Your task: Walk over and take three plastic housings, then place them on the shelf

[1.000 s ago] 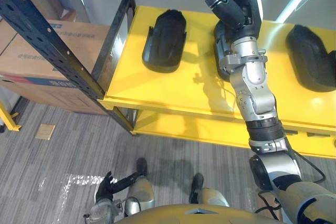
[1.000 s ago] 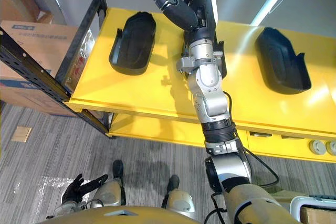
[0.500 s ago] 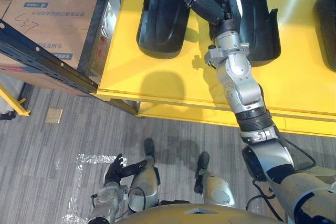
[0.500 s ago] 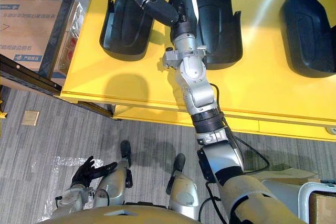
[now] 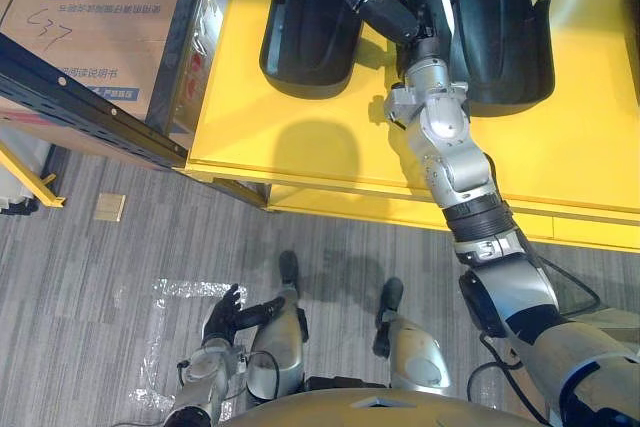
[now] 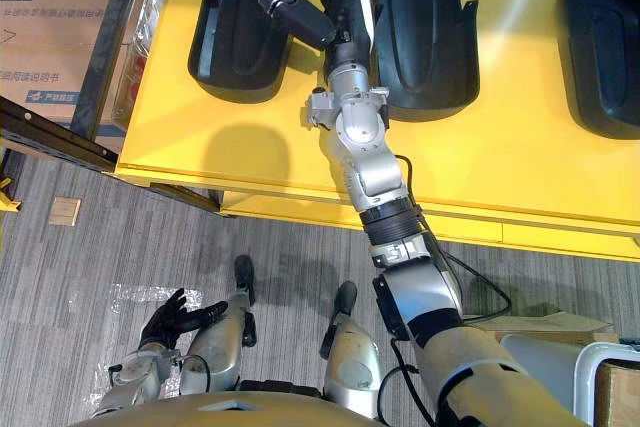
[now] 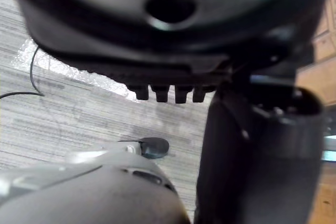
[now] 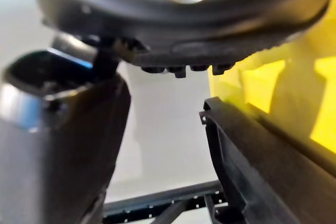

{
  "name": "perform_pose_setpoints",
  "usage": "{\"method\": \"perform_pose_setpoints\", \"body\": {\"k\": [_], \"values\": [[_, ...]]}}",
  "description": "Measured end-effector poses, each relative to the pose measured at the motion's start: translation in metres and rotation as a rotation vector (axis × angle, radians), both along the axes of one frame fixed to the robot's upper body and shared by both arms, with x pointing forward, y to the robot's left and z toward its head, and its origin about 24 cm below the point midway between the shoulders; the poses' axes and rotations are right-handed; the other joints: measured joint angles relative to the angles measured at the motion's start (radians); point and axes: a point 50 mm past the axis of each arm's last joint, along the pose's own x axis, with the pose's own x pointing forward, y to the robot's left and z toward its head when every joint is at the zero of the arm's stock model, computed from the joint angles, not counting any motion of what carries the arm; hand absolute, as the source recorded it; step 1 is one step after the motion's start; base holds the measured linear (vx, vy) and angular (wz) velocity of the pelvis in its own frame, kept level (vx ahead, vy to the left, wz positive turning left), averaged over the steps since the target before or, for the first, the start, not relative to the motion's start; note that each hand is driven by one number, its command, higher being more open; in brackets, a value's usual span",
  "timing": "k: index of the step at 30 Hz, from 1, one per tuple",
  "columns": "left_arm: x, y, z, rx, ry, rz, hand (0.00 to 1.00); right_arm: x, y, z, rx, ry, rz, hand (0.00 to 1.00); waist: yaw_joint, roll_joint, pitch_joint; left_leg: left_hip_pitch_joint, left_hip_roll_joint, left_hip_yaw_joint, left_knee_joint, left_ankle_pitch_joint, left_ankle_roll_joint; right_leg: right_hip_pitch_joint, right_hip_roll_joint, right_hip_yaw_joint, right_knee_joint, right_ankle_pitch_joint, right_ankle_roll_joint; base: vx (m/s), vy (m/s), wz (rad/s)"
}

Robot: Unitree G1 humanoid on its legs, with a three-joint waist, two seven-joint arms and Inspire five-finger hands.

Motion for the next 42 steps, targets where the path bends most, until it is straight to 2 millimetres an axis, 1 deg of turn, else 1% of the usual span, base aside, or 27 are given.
{"method": "perform_pose_setpoints", "body": {"k": [1, 6, 9, 16, 20, 24, 26, 27, 28, 29, 30, 32, 33, 37, 40, 42], "values": [[0.0, -0.001, 0.0, -0.001, -0.001, -0.002, 1.0, 0.001, -0.003, 0.0, -0.007, -0.001, -0.034, 1.0, -0.001, 0.003, 0.001, 0.0, 0.0, 0.0, 0.0, 0.001, 0.0, 0.0, 0.0, 0.0, 0.001, 0.0, 0.0, 0.0, 0.0, 0.0], [0.001, -0.002, 0.0, -0.002, -0.005, -0.006, 1.0, 0.003, -0.01, 0.0, 0.007, 0.005, -0.097, 1.0, -0.001, 0.009, 0.006, 0.0, 0.0, -0.002, 0.0, 0.002, 0.001, -0.003, -0.002, 0.0, 0.008, -0.001, -0.001, 0.0, 0.0, 0.0], [0.002, -0.002, 0.0, -0.004, -0.007, -0.006, 1.0, 0.004, -0.011, 0.003, 0.011, -0.004, -0.104, 1.0, -0.001, 0.016, 0.011, 0.0, 0.0, -0.003, 0.0, 0.004, 0.002, -0.005, -0.002, 0.0, 0.013, -0.001, -0.001, 0.0, 0.0, 0.0], [0.002, -0.002, 0.001, -0.008, -0.008, -0.011, 1.0, 0.007, -0.014, 0.0, 0.011, 0.017, -0.112, 1.0, -0.001, 0.016, 0.012, -0.001, -0.001, -0.005, 0.0, 0.005, 0.002, -0.005, -0.003, -0.002, 0.014, -0.001, -0.001, 0.0, 0.0, 0.0], [0.002, -0.002, 0.001, -0.009, -0.008, -0.012, 1.0, 0.009, -0.014, -0.001, 0.001, 0.023, -0.077, 1.0, -0.001, 0.016, 0.012, -0.001, -0.001, -0.006, 0.0, 0.006, 0.002, -0.005, -0.003, -0.003, 0.015, -0.001, -0.001, 0.0, 0.0, 0.0], [0.002, -0.002, 0.001, -0.009, -0.008, -0.013, 1.0, 0.009, -0.009, 0.0, -0.045, 0.003, 0.035, 1.0, -0.003, 0.016, 0.012, 0.0, -0.001, -0.006, 0.0, 0.006, 0.002, -0.005, -0.003, -0.003, 0.015, -0.001, -0.001, 0.0, 0.0, 0.0], [0.002, -0.002, 0.001, -0.008, -0.007, -0.013, 1.0, 0.006, -0.002, 0.002, -0.071, -0.018, 0.096, 1.0, -0.005, 0.016, 0.012, 0.0, -0.001, -0.006, 0.0, 0.006, 0.002, -0.004, -0.003, -0.003, 0.015, -0.001, -0.001, 0.0, 0.0, 0.0], [0.002, -0.002, 0.001, -0.008, -0.007, -0.013, 1.0, 0.0, 0.004, 0.005, -0.083, -0.048, 0.126, 1.0, -0.005, 0.016, 0.012, 0.0, -0.001, -0.006, 0.0, 0.006, 0.002, -0.003, -0.003, -0.003, 0.015, -0.001, -0.001, 0.0, 0.0, 0.0], [0.002, -0.002, 0.001, -0.006, -0.007, -0.014, 1.0, -0.011, 0.009, 0.01, -0.087, -0.097, 0.157, 1.0, -0.005, 0.016, 0.012, 0.0, -0.001, -0.006, 0.0, 0.006, 0.002, -0.003, -0.003, -0.003, 0.014, -0.001, -0.001, 0.0, 0.0, 0.0], [0.002, -0.002, 0.001, -0.004, -0.007, -0.015, 1.0, -0.017, 0.01, 0.013, -0.087, -0.125, 0.173, 1.0, -0.006, 0.016, 0.012, 0.0, -0.001, -0.006, 0.0, 0.006, 0.002, -0.003, -0.003, -0.003, 0.014, -0.001, -0.001, 0.0, 0.0, 0.0], [0.002, -0.002, 0.001, -0.002, -0.005, -0.014, 1.0, -0.027, 0.012, 0.019, -0.081, -0.177, 0.194, 1.0, -0.008, 0.016, 0.011, 0.001, -0.001, -0.005, 0.0, 0.006, 0.002, -0.002, -0.003, -0.003, 0.014, -0.001, -0.001, 0.0, 0.0, 0.0], [0.001, -0.001, 0.0, 0.003, 0.002, -0.012, 1.0, -0.037, 0.013, 0.028, -0.07, -0.231, 0.219, 1.0, -0.018, 0.014, 0.011, 0.004, -0.001, -0.004, 0.0, 0.006, 0.002, 0.0, -0.003, -0.002, 0.014, -0.001, -0.001, 0.0, 0.0, 0.0], [0.0, 0.0, -0.001, 0.004, 0.016, -0.012, 1.0, -0.038, 0.013, 0.03, -0.071, -0.242, 0.224, 1.0, -0.026, 0.013, 0.01, 0.009, -0.001, -0.002, -0.001, 0.006, 0.002, 0.003, -0.003, 0.0, 0.015, -0.001, -0.001, 0.0, 0.0, -0.05], [0.0, 0.001, -0.001, 0.008, 0.021, -0.014, 1.0, -0.037, 0.008, 0.026, -0.054, -0.225, 0.193, 1.0, -0.031, 0.011, 0.009, 0.019, 0.002, 0.008, -0.002, 0.006, 0.002, 0.007, -0.001, 0.01, 0.014, 0.0, 0.001, 0.0, -0.001, -0.08], [-0.001, 0.002, -0.001, 0.011, 0.023, -0.013, 1.0, -0.031, 0.003, 0.021, -0.031, -0.192, 0.144, 1.0, -0.031, 0.006, 0.007, 0.021, 0.006, 0.01, -0.001, 0.008, 0.0, 0.008, 0.003, 0.011, 0.013, 0.002, 0.001, 0.0, -0.002, -0.01], [-0.001, 0.002, -0.001, 0.014, 0.023, -0.014, 1.0, -0.023, 0.001, 0.016, -0.016, -0.15, 0.105, 1.0, -0.026, 0.004, 0.006, 0.027, 0.007, 0.007, -0.001, 0.009, -0.001, 0.018, 0.004, 0.008, 0.011, 0.003, 0.001, 0.01, -0.013, 0.03]]}}
